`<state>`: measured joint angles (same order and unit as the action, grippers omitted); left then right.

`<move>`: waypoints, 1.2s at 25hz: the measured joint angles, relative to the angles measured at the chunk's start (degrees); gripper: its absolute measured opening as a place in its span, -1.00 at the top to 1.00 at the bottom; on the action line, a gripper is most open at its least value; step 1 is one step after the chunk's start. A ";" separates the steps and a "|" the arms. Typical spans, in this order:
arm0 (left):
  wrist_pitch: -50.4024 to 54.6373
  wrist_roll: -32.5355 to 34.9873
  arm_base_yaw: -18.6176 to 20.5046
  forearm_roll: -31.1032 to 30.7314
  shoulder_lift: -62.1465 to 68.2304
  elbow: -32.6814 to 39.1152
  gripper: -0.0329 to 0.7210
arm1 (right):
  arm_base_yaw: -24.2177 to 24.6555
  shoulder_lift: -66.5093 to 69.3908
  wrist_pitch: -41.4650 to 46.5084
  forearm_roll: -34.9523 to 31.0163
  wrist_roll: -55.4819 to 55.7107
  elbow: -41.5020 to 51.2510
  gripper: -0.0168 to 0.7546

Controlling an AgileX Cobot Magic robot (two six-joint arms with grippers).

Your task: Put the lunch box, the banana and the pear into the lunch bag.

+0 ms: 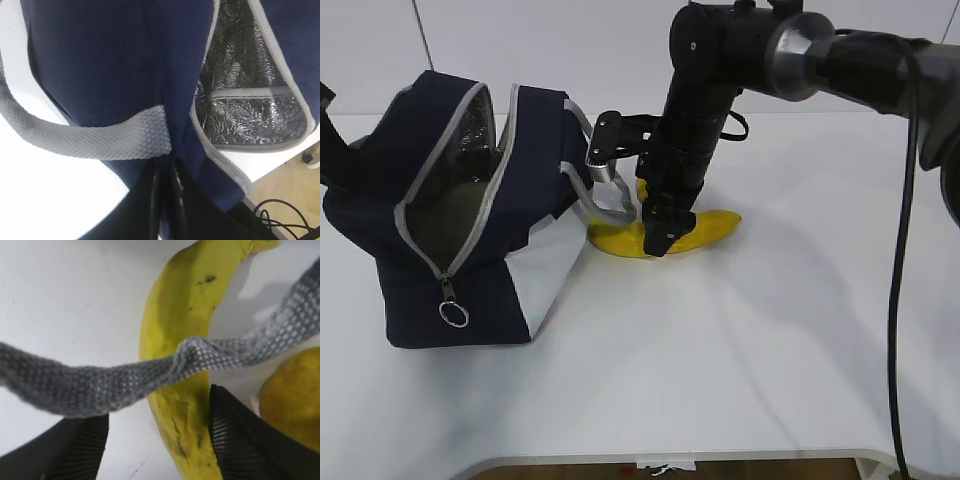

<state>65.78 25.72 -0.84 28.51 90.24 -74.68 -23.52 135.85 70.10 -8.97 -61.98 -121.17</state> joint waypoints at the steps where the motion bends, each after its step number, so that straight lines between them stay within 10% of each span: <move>1: 0.00 0.00 0.00 -0.09 0.00 0.00 0.92 | 0.00 0.00 0.00 0.00 -0.25 -0.09 -0.31; 30: -0.09 0.00 0.00 -0.09 0.00 0.00 0.92 | 0.00 1.45 0.09 -0.83 6.01 -0.82 -0.31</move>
<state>65.69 25.72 -0.84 28.42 90.24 -74.68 -23.52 137.31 70.19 -9.79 -55.97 -121.99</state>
